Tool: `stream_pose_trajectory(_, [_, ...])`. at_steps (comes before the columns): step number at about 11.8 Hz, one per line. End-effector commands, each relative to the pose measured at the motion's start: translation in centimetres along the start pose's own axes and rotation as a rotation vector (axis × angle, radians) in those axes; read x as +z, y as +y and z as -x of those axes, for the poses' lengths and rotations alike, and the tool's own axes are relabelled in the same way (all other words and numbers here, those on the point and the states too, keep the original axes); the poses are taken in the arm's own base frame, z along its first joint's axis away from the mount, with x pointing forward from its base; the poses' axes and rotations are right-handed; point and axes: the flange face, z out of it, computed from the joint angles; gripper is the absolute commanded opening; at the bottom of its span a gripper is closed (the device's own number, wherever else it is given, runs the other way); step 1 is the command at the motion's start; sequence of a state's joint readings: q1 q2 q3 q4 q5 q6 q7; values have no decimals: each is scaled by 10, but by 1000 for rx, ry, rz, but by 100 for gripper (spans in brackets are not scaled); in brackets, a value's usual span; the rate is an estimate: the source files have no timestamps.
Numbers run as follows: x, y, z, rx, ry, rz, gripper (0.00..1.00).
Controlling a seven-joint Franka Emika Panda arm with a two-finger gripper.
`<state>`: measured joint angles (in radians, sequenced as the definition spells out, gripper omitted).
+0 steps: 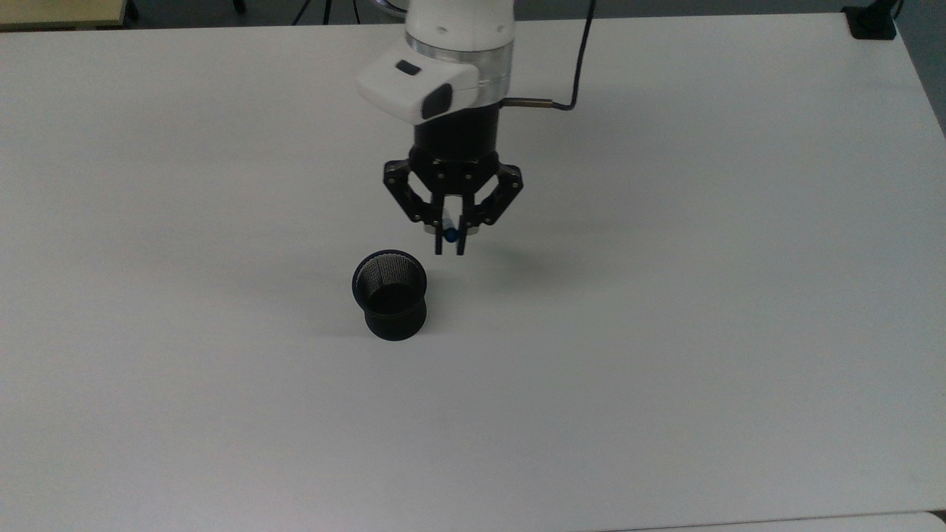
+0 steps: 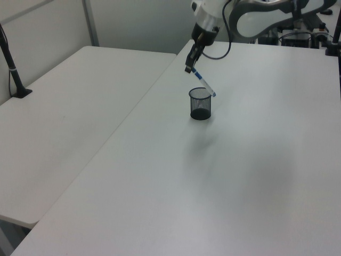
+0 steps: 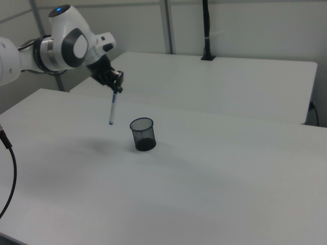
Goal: Remove the marker
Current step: 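Carry the marker beside the cup and lower it to the table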
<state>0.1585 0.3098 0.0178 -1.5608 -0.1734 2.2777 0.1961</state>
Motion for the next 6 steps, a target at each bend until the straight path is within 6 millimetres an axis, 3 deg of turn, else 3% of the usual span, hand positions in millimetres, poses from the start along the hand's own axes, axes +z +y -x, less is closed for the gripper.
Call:
stream_pose_trajectory(1, [39, -58, 17, -54, -79, -13, 14])
stream_pose_trajectory(4, [82, -77, 36, -77, -149, -9, 14])
stream_pose_trajectory(5, [86, -83, 38, -79, -155, -11, 15])
stream_pose_trajectory(6, [100, -86, 43, -80, -172, -8, 20])
